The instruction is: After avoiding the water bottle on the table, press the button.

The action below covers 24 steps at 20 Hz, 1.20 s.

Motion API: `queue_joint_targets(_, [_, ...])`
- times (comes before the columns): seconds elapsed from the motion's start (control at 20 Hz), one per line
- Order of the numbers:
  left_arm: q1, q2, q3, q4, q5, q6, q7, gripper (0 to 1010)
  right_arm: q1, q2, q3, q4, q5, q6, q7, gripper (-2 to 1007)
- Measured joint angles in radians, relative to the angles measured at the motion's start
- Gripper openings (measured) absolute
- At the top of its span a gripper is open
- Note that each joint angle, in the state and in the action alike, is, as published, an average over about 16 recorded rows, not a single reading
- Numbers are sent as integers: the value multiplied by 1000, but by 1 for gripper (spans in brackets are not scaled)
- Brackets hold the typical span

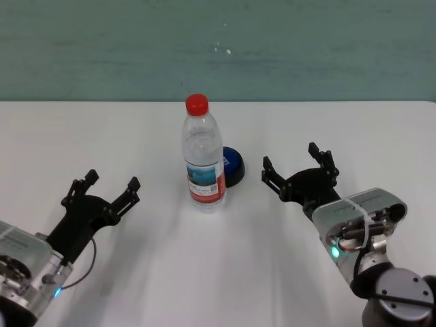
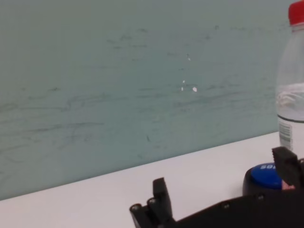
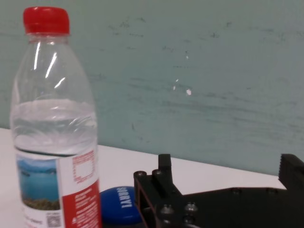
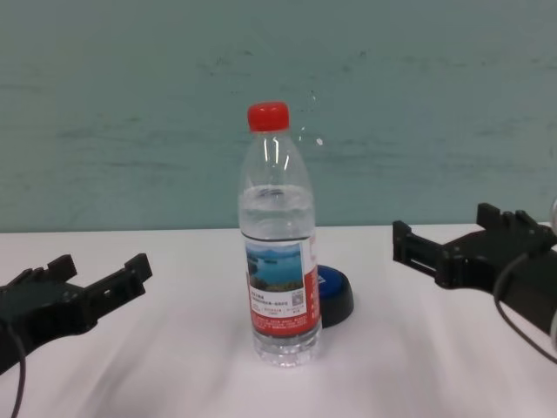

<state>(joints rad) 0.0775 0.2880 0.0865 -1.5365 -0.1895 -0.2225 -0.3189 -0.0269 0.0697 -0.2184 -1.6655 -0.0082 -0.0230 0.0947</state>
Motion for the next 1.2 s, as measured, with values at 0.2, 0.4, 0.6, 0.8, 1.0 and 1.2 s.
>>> queue_joint_targets(0.2, [0, 0, 0, 0, 0, 0, 0, 1010, -17, -8, -11, -10, -11, -7, 1, 1004])
queue_joint_targets(0.4, [0, 0, 0, 0, 0, 0, 0, 1010, -29, -16, -26, -16, -23, -12, 2, 1004])
queue_joint_targets(0.6, [0, 0, 0, 0, 0, 0, 0, 1010, -38, -24, -41, -19, -34, -16, 4, 1004])
queue_joint_targets(0.8, [0, 0, 0, 0, 0, 0, 0, 1010, -43, -29, -52, -18, -41, -18, 5, 1004])
queue_joint_targets(1.0, [0, 0, 0, 0, 0, 0, 0, 1010, -45, -33, -58, -17, -45, -17, 6, 1004])
queue_joint_targets(1.2, [0, 0, 0, 0, 0, 0, 0, 1010, -46, -34, -60, -16, -45, -16, 7, 1004])
